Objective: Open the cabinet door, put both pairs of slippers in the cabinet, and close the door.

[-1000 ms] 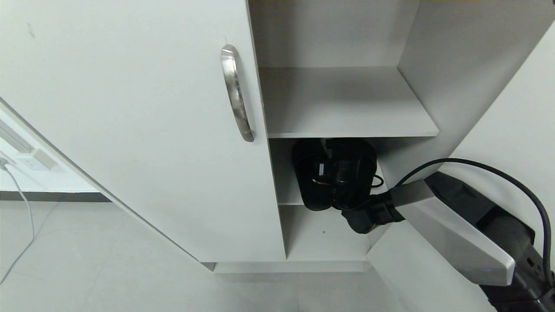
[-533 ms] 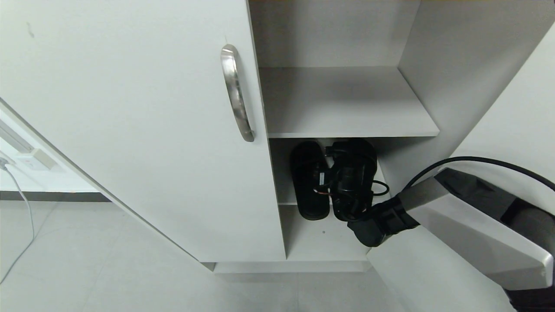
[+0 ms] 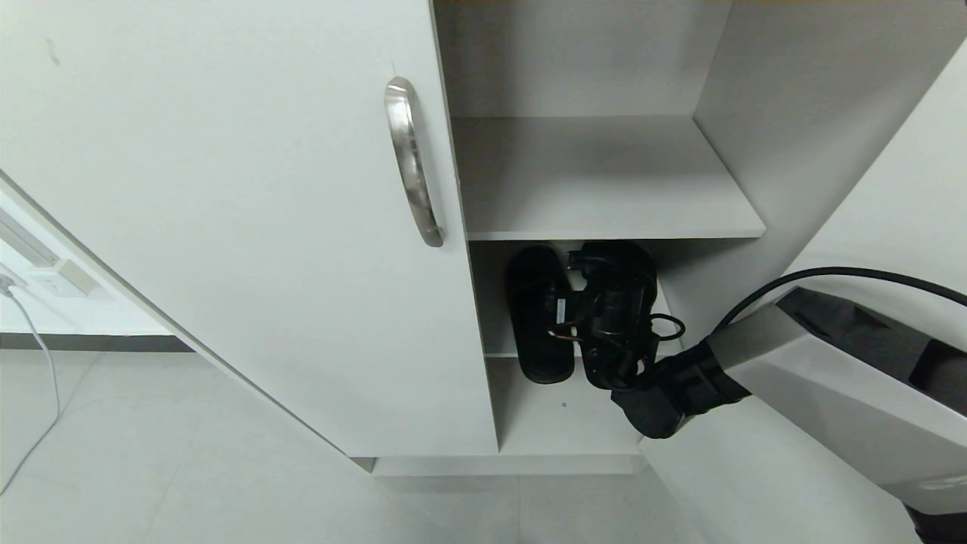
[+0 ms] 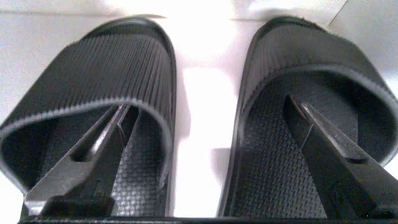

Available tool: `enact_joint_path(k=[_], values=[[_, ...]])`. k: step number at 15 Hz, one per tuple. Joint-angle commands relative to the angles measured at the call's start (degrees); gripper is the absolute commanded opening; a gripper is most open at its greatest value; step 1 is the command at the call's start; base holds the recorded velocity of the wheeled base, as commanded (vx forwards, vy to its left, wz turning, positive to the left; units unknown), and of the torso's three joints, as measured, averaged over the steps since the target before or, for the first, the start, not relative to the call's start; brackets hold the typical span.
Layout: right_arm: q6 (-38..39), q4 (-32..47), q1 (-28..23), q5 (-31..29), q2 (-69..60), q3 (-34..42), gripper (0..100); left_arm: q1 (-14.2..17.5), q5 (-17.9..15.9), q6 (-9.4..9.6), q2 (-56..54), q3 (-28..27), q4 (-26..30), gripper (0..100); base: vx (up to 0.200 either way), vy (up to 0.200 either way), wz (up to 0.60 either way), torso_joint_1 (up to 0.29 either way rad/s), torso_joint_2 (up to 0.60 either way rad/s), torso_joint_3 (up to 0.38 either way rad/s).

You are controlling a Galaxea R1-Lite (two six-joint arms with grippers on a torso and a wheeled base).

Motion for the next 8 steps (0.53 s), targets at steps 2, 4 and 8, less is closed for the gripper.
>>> enact_joint_path(k=[2, 4, 8], values=[[-0.13, 0.2, -0.55, -0.01, 1.2, -2.57, 100, -0.01, 0.01, 0.04, -0.02, 0.01, 0.02, 0, 0.0, 0.0, 0.0, 0.0, 0.0, 0.0], [-0.13, 1.52, -0.9, -0.01, 1.64, -4.77, 100, -0.01, 0.01, -0.05, -0.02, 0.01, 0.02, 0, 0.0, 0.0, 0.0, 0.0, 0.0, 0.0], [-0.13, 2.66, -1.26, -0.01, 2.69, -7.5, 100, -0.01, 0.01, -0.05, -0.02, 0.01, -0.07, 0, 0.0, 0.0, 0.0, 0.0, 0.0, 0.0]])
